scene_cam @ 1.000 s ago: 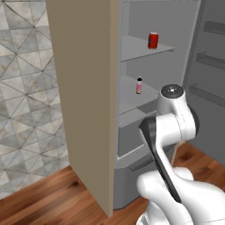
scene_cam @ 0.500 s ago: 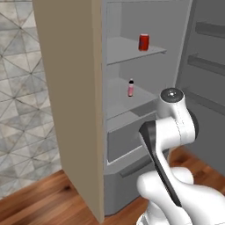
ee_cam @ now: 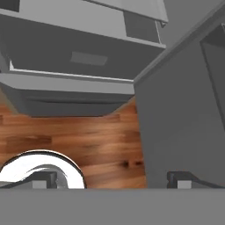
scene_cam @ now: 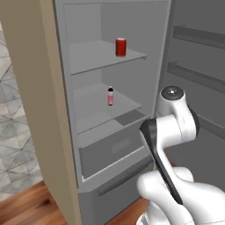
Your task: Open the fridge, grab two sodas, and place both sodas inside the bowl with ice on the dining counter.
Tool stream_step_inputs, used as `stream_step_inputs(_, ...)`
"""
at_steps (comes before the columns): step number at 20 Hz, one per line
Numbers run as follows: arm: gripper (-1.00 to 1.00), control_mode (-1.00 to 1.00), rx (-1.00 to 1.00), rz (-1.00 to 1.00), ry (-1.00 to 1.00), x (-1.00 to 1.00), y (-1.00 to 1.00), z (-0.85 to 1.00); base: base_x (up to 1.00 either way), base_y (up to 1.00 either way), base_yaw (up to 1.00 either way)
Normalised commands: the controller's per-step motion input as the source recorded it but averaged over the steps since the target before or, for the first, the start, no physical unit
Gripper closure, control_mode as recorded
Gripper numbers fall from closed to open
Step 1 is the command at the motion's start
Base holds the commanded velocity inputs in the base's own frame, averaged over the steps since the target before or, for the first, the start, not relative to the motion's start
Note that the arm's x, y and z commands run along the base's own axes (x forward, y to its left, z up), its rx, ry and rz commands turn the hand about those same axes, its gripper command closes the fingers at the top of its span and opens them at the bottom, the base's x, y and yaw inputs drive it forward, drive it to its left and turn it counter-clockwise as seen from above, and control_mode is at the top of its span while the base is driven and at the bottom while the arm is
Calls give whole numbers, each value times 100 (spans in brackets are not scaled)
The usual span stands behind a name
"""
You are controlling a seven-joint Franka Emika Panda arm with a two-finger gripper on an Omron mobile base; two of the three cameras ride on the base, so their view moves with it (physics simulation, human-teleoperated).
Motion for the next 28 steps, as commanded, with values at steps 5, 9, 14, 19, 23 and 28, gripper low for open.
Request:
stream_step_inputs(5,-100,100,0,0,0,0,0,0,61,-8,5)
stream_step_inputs(9,-100,100,0,0,0,0,0,0,64,0,20)
stream_step_inputs(14,-100,100,0,0,0,0,0,0,45,1,29)
stream_step_inputs(19,-100,100,0,0,0,0,0,0,60,-7,25)
stream_step_inputs(23,-100,100,0,0,0,0,0,0,58,-17,8)
stream_step_inputs(28,-100,-100,21,-4,-11,21,-32,-7,9,-10,0)
